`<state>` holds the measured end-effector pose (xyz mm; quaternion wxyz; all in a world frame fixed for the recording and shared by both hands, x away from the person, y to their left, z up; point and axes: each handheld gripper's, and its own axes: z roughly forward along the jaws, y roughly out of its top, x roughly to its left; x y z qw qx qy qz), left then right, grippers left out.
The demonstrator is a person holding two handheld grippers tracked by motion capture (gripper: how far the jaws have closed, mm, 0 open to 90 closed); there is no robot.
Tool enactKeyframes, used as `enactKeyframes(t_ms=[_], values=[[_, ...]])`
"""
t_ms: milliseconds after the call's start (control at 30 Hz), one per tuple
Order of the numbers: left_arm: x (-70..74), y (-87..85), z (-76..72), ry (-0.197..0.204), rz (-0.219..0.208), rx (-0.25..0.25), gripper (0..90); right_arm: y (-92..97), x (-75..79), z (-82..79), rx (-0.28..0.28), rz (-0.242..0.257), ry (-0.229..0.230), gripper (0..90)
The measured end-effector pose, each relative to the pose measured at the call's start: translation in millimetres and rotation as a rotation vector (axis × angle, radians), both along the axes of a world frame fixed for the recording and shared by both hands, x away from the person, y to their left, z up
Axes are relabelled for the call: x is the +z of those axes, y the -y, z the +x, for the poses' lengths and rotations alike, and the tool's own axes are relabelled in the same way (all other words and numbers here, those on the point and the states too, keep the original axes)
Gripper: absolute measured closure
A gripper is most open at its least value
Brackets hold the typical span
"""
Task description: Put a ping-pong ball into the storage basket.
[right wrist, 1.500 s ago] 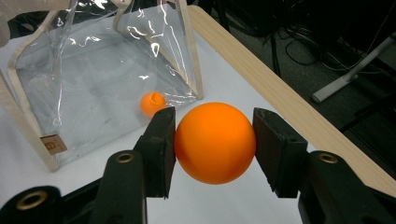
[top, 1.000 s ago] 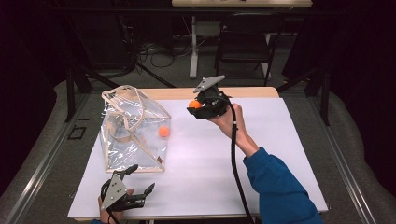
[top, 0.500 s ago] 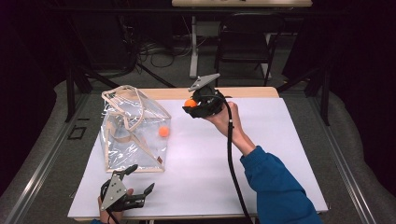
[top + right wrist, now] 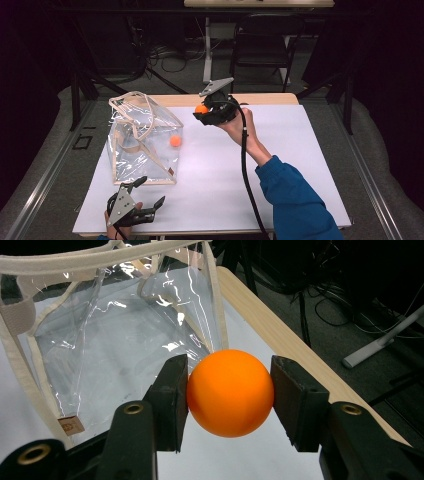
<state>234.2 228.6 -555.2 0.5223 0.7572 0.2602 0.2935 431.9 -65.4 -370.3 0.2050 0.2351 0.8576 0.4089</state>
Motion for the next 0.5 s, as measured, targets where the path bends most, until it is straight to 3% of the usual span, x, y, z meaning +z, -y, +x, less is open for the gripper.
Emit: enactKeyframes(t_ms=[500], values=[[0.2, -0.4, 0.0, 0.003, -0.001, -0.002, 15.8, -10.3, 2.1, 3.5, 0.011, 0.017, 0.009, 50.9]])
